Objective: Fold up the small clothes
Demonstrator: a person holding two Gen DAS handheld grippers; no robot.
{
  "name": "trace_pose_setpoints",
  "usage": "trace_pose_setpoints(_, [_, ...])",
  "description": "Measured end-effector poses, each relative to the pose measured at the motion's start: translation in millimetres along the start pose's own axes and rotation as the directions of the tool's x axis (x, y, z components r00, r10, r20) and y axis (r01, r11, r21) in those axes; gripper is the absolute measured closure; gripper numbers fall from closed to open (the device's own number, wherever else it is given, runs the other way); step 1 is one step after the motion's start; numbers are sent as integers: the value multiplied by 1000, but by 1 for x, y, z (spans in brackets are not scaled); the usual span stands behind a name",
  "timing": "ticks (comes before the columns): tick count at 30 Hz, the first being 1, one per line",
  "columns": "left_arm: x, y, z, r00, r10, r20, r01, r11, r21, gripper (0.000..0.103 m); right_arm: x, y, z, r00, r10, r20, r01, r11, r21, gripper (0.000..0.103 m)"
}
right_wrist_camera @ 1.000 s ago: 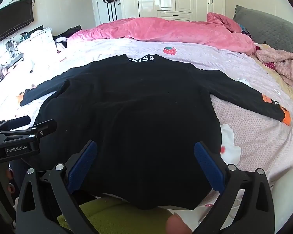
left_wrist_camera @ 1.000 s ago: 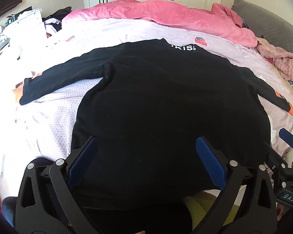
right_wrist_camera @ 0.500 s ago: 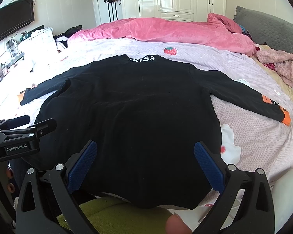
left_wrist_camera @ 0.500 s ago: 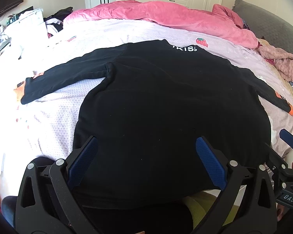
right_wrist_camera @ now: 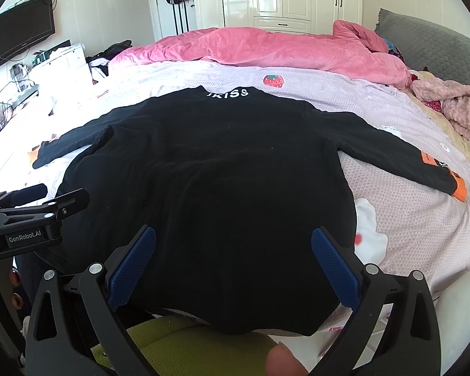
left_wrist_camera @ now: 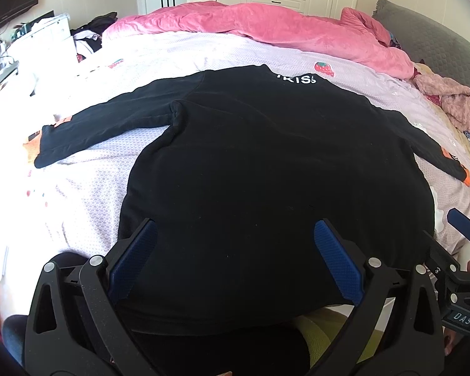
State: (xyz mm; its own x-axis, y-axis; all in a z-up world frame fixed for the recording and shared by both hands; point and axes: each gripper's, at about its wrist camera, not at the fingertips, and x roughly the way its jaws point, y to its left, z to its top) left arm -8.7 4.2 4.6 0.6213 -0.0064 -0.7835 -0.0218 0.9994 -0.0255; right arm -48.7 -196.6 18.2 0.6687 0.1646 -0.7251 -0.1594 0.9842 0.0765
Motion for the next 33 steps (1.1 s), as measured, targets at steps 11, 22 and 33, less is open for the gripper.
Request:
trace_pose_setpoints(11, [0,-1,-1,1000,6,-2,-6,1000,1,9,2,-5,2,1000,3,-3,-3,1000,9,4])
trace_pose_setpoints(22, [7,-7,9,1000,18,-5,-18,1000,7,9,8,-20,13,997,-63,35,62,997,37,4])
trace_pose_setpoints(33, [25,-24,42,999,31,-9,-31,999,38,9,24,-53,41,989,-137,58,132,987,93,4])
